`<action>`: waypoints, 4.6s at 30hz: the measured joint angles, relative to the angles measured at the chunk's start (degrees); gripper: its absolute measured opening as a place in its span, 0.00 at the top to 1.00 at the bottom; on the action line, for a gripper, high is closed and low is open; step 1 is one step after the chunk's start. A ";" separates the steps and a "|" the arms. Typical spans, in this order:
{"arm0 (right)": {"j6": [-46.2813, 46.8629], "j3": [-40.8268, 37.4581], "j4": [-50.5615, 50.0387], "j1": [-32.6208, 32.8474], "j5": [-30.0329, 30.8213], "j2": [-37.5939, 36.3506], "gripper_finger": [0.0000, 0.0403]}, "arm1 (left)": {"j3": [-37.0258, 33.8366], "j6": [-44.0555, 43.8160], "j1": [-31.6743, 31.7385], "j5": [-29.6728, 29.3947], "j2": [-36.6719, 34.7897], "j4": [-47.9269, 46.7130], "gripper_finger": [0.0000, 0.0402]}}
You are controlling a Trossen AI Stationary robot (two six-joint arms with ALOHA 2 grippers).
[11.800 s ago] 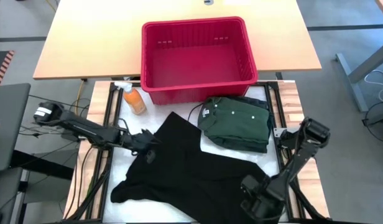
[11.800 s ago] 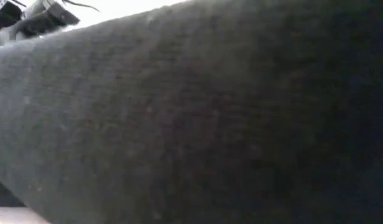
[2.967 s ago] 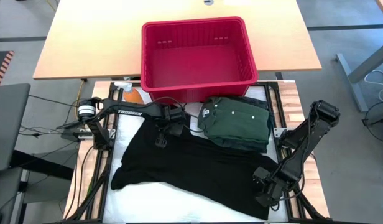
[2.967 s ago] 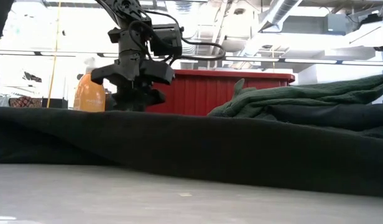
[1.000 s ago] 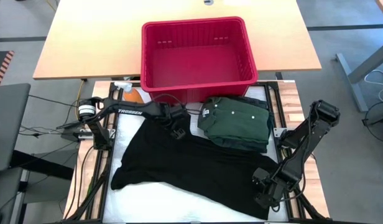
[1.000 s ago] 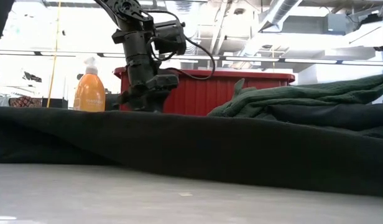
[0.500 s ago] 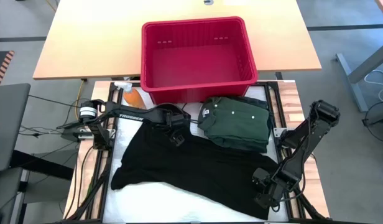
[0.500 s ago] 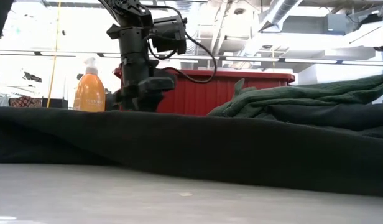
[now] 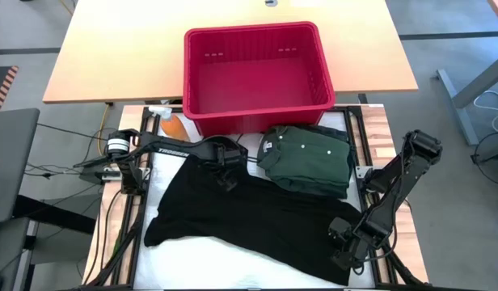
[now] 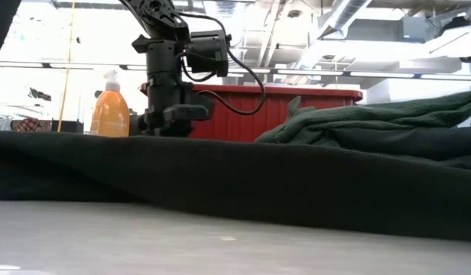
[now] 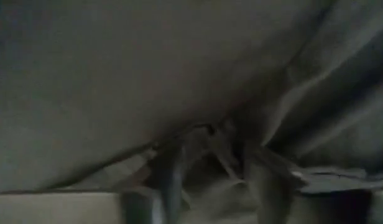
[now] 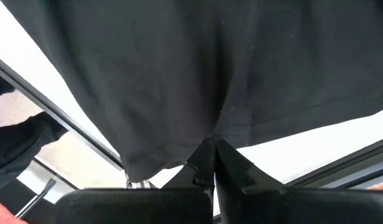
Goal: Fold laundry
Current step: Fold the black shirt
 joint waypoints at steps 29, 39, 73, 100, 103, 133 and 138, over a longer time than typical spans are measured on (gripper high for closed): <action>-18.80 2.61 39.68 9.73 0.20 -0.07 0.95 | 0.09 -21.60 -27.02 16.60 -35.75 -5.75 1.00; -17.08 9.07 45.07 14.87 4.96 -0.07 0.96 | 0.13 -47.85 -53.90 0.83 -33.45 12.22 1.00; 21.02 8.37 24.26 13.38 2.74 5.57 0.95 | 0.13 -36.91 -51.17 -15.42 -37.79 -8.44 1.00; 22.22 8.39 6.72 8.13 -11.66 5.53 0.87 | -2.45 -10.96 -34.60 -2.96 -28.87 -5.14 0.94; 22.19 8.41 6.59 8.13 -12.13 5.53 0.79 | -2.45 -7.98 -34.54 -3.03 -27.22 -5.20 0.85; -11.50 8.39 32.58 -10.02 8.50 22.29 0.71 | -35.92 -6.63 -23.58 2.76 -32.71 -0.30 0.80; -11.47 8.72 20.73 -9.36 2.48 23.36 0.74 | -39.26 -8.22 -21.70 2.39 -33.22 1.05 0.88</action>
